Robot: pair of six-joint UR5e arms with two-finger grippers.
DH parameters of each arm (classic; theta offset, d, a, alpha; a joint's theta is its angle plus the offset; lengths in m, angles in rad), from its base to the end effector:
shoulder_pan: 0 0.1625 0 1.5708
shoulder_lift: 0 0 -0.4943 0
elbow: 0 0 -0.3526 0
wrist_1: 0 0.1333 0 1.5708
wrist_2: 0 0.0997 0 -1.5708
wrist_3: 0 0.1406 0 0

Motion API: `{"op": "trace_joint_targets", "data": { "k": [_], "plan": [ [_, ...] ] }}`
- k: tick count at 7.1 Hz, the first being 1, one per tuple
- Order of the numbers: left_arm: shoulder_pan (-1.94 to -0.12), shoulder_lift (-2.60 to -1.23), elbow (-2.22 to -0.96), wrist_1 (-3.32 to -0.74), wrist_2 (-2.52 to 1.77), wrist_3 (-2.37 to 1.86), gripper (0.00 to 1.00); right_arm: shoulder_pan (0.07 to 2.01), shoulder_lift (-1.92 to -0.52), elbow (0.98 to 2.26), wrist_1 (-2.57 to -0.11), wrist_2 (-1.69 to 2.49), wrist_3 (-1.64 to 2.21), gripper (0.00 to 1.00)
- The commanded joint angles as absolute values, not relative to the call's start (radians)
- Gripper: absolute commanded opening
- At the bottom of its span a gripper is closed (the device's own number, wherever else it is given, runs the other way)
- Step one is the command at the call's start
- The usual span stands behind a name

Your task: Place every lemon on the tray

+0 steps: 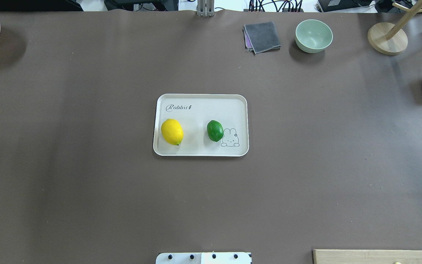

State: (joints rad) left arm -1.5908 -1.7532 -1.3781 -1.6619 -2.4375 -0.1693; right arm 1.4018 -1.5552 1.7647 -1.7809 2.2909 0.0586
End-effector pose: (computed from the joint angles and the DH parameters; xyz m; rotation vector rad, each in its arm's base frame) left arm -0.0371 -0.5483 0.7349 0.0109 0.8702 -0.1422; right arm -0.0361 -0.4526 0.6892 -0.0824 -0.7157 -0.1054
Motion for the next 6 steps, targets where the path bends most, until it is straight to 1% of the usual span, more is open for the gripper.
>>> {"op": "trace_joint_targets", "data": {
  "k": [1,6],
  "plan": [
    [-1.591,-1.752,-1.379,-1.661,-2.437,-0.169,0.98,1.401,-1.555,1.764,-1.781,2.315,0.080,1.00],
    [-1.591,-1.753,-1.381,-1.661,-2.437,-0.167,0.98,1.394,-1.555,1.756,-1.781,2.316,0.080,1.00]
  ]
}}
